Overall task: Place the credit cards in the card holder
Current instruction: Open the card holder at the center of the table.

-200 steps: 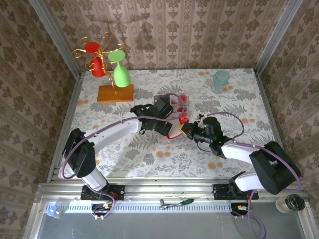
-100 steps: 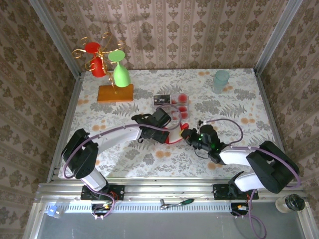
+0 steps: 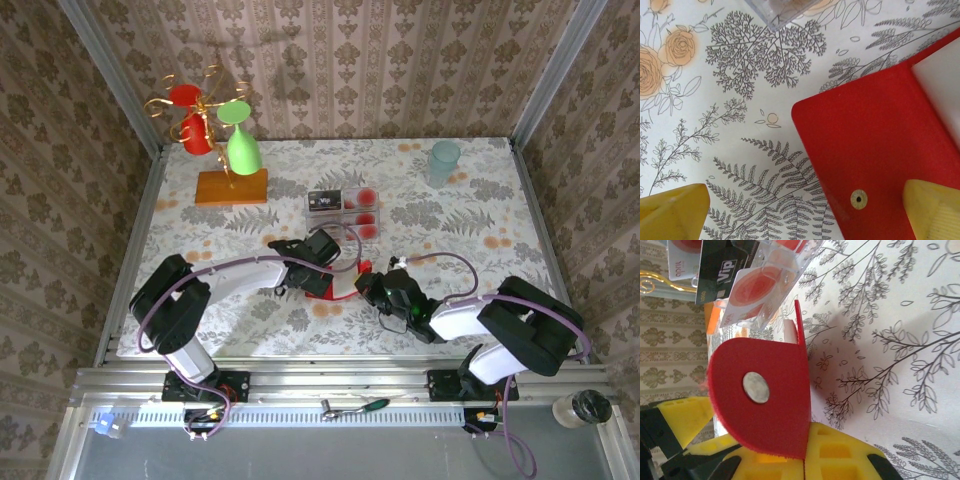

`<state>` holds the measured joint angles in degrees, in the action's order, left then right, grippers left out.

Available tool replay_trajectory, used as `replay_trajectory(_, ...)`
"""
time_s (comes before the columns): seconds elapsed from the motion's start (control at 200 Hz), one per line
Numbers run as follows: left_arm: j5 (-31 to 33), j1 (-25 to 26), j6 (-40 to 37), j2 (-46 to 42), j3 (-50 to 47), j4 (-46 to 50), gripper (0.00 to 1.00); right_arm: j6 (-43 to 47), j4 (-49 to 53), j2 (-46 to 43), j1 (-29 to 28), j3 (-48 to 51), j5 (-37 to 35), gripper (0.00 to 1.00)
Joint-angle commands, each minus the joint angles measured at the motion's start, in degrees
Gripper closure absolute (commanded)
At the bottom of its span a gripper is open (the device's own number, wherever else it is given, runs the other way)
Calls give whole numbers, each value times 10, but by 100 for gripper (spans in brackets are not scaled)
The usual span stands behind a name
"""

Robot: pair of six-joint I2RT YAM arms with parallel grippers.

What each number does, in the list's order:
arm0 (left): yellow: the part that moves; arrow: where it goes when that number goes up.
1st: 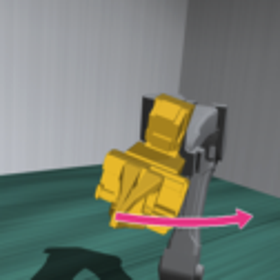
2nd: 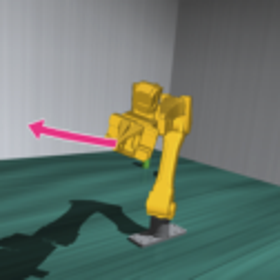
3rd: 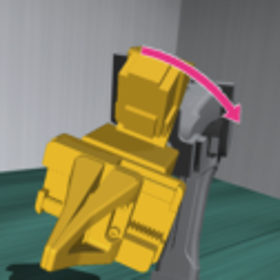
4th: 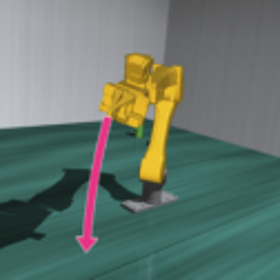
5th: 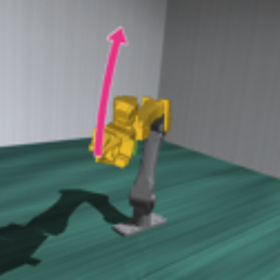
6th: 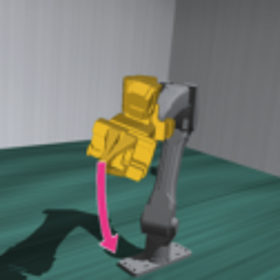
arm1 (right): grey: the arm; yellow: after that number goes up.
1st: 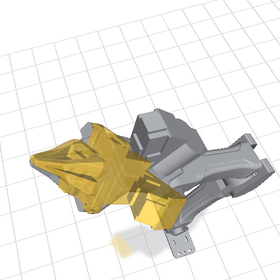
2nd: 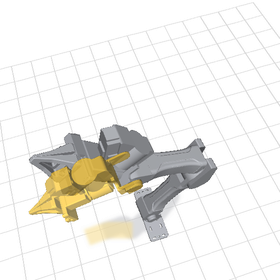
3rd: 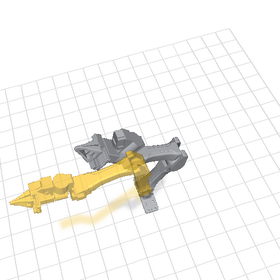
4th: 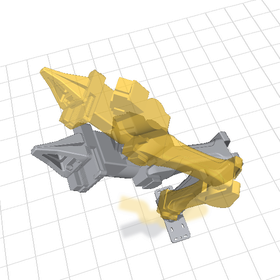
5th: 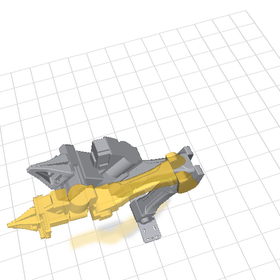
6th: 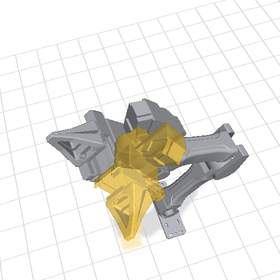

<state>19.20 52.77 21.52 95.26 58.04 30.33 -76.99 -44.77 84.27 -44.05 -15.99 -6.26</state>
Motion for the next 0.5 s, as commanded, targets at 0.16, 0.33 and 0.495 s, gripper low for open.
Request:
replay_trajectory(0.16, 27, -7, 13, 35, -15, -16, 0, 1, 27, -41, 7, 23, -45, 54)
replay_trajectory(0.33, 36, -13, 7, 40, -20, -21, 0, 31, 146, -150, 31, 27, -40, 53)
replay_trajectory(0.495, 38, -21, 4, 35, -26, -26, 0, 87, 326, -282, 60, 4, -36, 59)
